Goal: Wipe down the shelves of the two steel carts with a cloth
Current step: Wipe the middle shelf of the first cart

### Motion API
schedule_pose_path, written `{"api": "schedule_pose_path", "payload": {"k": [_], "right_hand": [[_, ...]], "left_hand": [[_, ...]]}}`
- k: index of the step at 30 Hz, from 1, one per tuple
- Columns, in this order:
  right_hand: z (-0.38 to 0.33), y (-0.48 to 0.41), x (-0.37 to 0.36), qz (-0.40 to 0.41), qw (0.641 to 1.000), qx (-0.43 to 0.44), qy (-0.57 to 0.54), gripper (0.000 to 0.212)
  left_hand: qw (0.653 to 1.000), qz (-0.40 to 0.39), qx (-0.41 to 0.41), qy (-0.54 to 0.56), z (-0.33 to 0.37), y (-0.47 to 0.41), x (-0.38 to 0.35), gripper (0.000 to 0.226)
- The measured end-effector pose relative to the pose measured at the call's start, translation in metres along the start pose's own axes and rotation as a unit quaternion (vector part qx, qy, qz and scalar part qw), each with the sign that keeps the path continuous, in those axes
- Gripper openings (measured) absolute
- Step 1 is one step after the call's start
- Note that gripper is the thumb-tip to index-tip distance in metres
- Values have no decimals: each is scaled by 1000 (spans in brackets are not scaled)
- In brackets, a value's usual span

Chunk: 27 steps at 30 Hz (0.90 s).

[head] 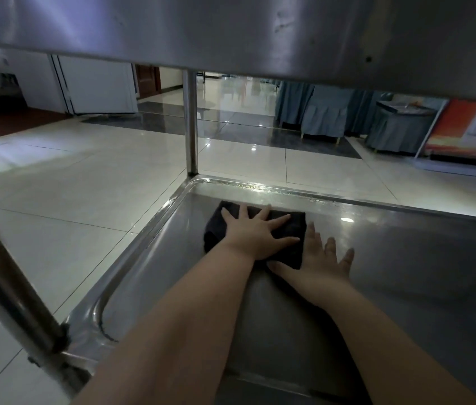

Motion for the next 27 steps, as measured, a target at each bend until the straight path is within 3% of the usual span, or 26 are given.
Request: {"api": "schedule_pose_path", "payload": {"k": [3, 10, 14, 20, 27], "right_hand": [[5, 1, 4, -20, 999, 1, -38, 142], [3, 2, 3, -16, 999, 24, -26, 121], [-3, 6, 4, -20, 999, 31, 26, 122], [-7, 11, 10, -43, 997, 37, 53, 113], [23, 54, 10, -90, 986, 107, 91, 74]], "left_hand": [[1000, 15, -17, 3, -19, 20, 0, 74], [992, 6, 129, -14, -124, 94, 10, 85], [986, 2, 166, -13, -104, 109, 10, 82], [997, 13, 80, 2, -19, 128, -8, 76], [997, -3, 79, 20, -13, 134, 3, 85]]}}
Point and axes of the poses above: each hand's wrist, its own y-axis away from the middle knuckle, its own x-axis out of the back of the hand, z = x × y, the point moved 3 cm from there along -y, towards the middle knuckle, and after that the axes turned 7 degrees about -x, right-handed, at the moved point
